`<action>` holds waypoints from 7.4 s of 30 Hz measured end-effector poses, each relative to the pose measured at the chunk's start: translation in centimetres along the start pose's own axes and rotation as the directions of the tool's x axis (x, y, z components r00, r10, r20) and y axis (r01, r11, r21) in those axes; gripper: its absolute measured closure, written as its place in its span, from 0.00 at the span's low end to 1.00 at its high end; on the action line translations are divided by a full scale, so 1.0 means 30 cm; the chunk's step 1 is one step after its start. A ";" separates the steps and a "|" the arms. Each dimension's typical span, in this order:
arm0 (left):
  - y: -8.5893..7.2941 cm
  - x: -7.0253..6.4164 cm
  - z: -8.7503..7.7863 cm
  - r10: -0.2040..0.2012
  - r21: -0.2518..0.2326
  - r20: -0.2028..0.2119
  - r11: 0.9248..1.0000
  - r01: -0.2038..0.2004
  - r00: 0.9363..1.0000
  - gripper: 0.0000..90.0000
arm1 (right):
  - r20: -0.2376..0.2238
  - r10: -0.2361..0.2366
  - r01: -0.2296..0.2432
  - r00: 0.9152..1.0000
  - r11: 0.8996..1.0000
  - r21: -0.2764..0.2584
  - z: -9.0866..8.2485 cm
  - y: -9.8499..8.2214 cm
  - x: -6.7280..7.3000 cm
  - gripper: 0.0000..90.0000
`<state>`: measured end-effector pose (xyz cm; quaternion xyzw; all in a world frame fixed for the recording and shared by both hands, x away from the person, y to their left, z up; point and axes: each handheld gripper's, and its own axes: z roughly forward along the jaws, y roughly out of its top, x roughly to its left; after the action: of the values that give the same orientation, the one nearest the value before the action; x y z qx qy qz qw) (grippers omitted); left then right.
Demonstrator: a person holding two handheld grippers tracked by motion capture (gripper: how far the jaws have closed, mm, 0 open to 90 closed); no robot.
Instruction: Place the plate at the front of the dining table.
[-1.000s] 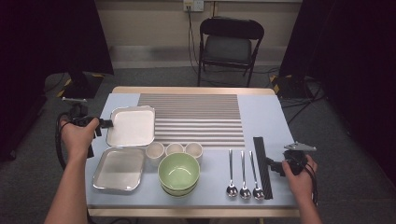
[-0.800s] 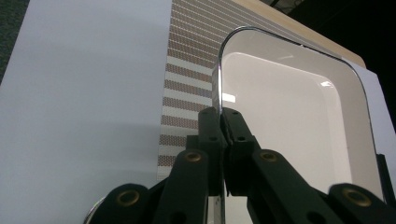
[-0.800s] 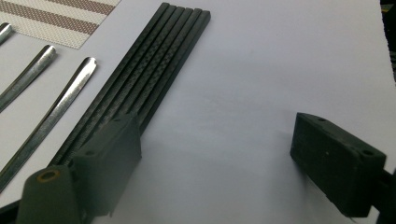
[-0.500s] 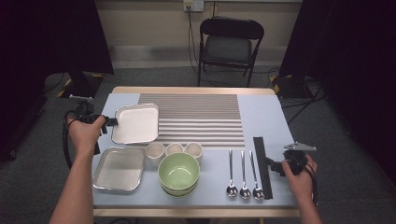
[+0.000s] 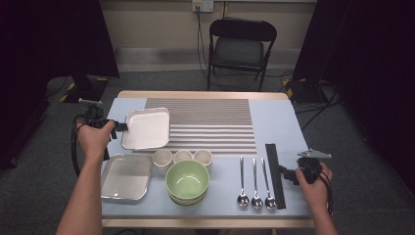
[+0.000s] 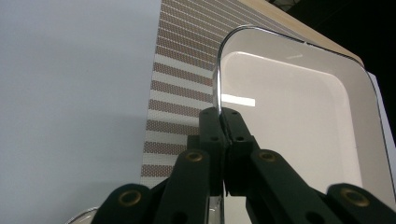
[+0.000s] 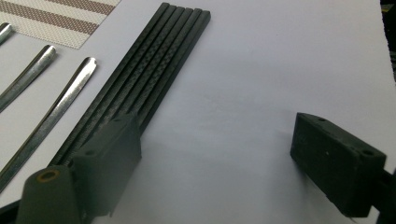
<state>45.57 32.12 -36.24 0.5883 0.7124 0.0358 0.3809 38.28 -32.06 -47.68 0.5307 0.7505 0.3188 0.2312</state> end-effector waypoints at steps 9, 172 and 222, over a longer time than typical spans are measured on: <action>0.012 -0.024 0.013 0.011 0.008 -0.002 1.000 -0.011 1.000 0.99 | 0.000 0.001 -0.001 1.000 1.000 0.000 0.000 0.000 0.000 0.17; 0.107 -0.278 0.299 0.036 0.073 -0.010 0.997 -0.035 0.999 0.99 | -0.001 -0.001 0.001 1.000 1.000 -0.001 0.000 -0.001 0.000 0.17; 0.094 -0.297 0.405 0.031 0.077 -0.028 0.997 -0.029 0.999 0.99 | 0.000 -0.002 0.002 1.000 1.000 -0.001 0.000 -0.001 0.000 0.17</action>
<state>55.12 20.45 -38.98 0.6124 0.7099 0.0229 0.3470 38.27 -32.07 -47.69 0.5298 0.7509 0.3191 0.2315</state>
